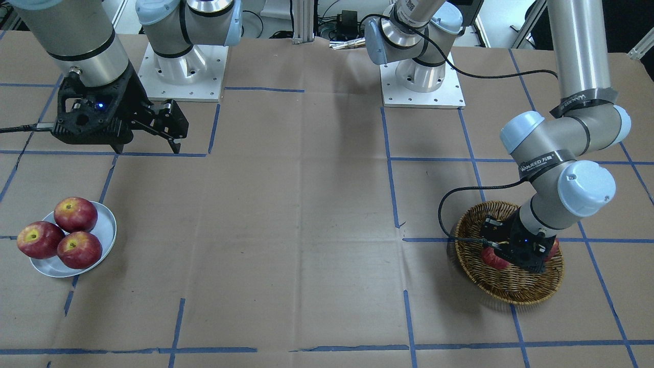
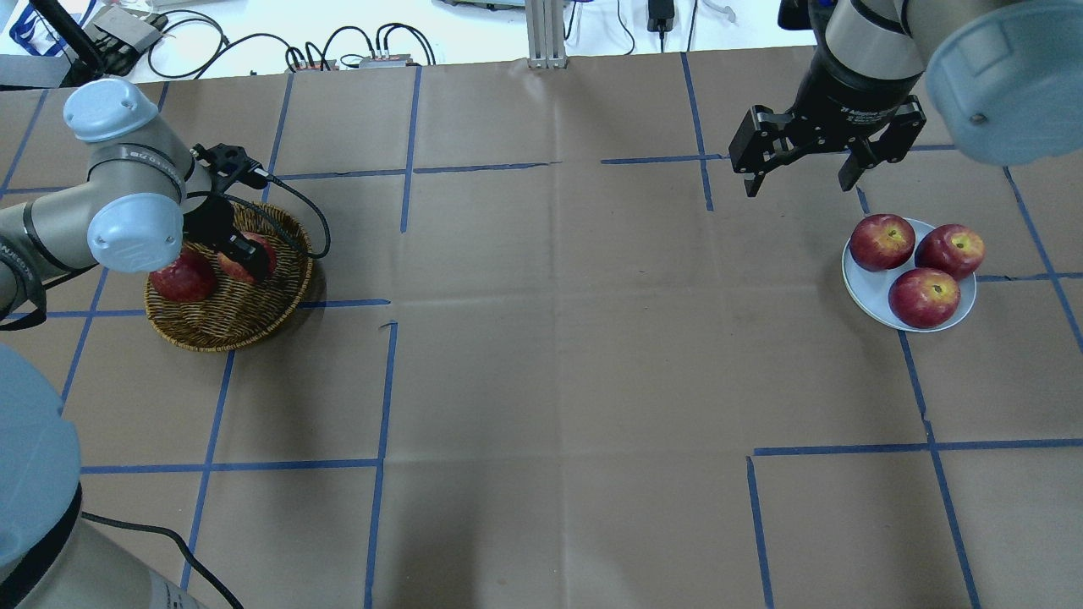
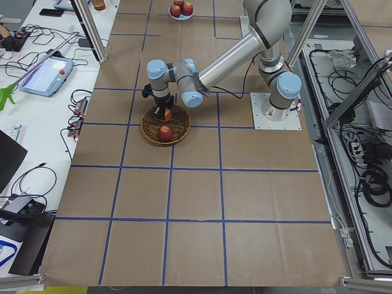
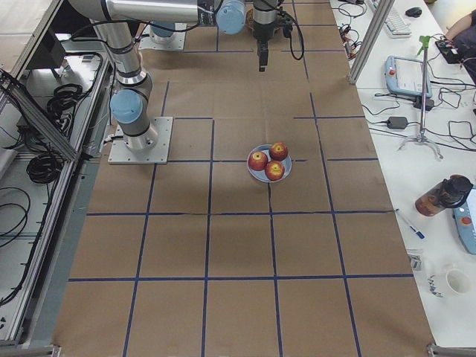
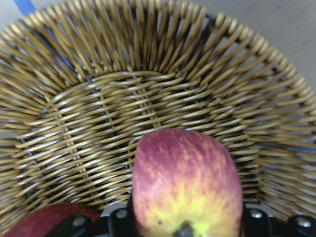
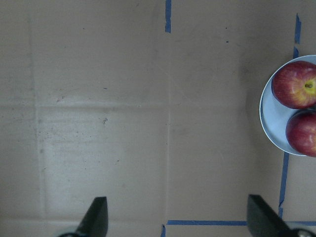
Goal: Transfer apple from basket to plate
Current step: 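Close the left gripper on the yellow-red apple and lift it, then carry the apple with the left gripper toward the table center and set it down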
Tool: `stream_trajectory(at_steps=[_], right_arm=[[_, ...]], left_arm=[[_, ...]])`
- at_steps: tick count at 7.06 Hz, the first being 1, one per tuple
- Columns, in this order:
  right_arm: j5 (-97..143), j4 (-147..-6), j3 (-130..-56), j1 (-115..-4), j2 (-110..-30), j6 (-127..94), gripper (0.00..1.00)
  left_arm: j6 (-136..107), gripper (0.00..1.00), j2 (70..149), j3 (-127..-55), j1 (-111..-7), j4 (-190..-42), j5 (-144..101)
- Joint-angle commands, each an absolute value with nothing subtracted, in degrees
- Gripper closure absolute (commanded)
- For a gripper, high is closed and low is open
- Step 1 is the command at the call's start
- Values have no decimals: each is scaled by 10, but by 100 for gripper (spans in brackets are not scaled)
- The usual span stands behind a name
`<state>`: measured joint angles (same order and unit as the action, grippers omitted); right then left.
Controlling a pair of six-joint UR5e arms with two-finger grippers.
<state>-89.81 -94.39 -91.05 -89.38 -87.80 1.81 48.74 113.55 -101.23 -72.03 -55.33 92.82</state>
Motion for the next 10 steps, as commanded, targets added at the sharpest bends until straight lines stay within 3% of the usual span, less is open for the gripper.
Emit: stream_trajectory(at_steps=[1,6,10], right_arm=[[-897,-944,-911,-894,-878,18,0],[-897,-944,-911,-894,-878,18,0],[-897,-944,-911,-894,-878,18,0]], left_arm=[[434,61,1094,-987,-782,-582,925],[219,61,1106,-976,-995,-591,896],[135,61,1192,-951,-1088,-527,894]])
